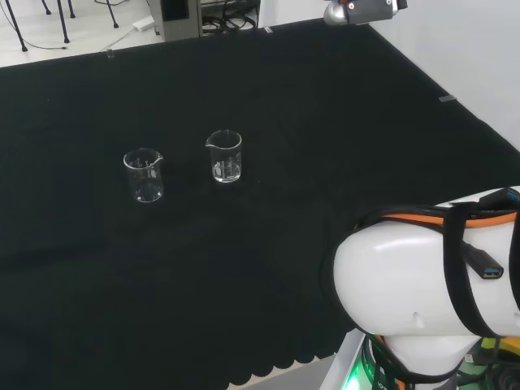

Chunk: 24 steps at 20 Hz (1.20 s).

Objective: Pick up the beaker on the right.

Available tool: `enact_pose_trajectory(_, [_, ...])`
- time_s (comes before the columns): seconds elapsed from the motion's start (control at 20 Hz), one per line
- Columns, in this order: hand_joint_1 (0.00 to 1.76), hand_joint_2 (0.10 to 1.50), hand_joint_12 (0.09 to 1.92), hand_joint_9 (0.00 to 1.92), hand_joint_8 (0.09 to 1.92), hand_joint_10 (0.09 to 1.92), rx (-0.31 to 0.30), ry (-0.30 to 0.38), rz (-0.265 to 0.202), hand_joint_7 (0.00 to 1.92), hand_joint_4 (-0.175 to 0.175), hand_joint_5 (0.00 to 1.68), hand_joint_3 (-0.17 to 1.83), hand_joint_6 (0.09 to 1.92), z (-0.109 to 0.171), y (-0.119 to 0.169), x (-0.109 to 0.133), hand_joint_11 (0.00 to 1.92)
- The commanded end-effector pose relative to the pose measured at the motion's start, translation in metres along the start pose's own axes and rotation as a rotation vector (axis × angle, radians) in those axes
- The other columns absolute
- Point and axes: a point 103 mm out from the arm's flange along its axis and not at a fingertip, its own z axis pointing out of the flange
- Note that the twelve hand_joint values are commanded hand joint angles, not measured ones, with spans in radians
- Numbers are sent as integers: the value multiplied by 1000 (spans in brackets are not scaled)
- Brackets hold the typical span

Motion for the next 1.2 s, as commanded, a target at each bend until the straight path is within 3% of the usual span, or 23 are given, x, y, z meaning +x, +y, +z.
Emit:
enact_pose_trajectory(0.05, [261, 1100, 1020, 180, 502, 647, -36, -218, 41, 131, -7, 298, 476, 87, -82, -68, 12, 0])
enact_pose_trajectory(0.15, [124, 1250, 978, 153, 458, 634, -37, -233, 48, 111, -3, 291, 366, 87, -87, -70, 6, 0])
enact_pose_trajectory(0.3, [91, 1288, 964, 146, 441, 630, -31, -224, 44, 109, -2, 288, 313, 87, -87, -62, -13, 0])
enact_pose_trajectory(0.65, [225, 1210, 964, 150, 438, 639, -19, -202, 30, 122, -7, 255, 250, 87, -66, -44, -40, 0])
enact_pose_trajectory(1.2, [349, 1147, 1034, 189, 461, 663, 10, -143, 41, 160, -14, 257, 242, 87, -40, -20, -50, 0])
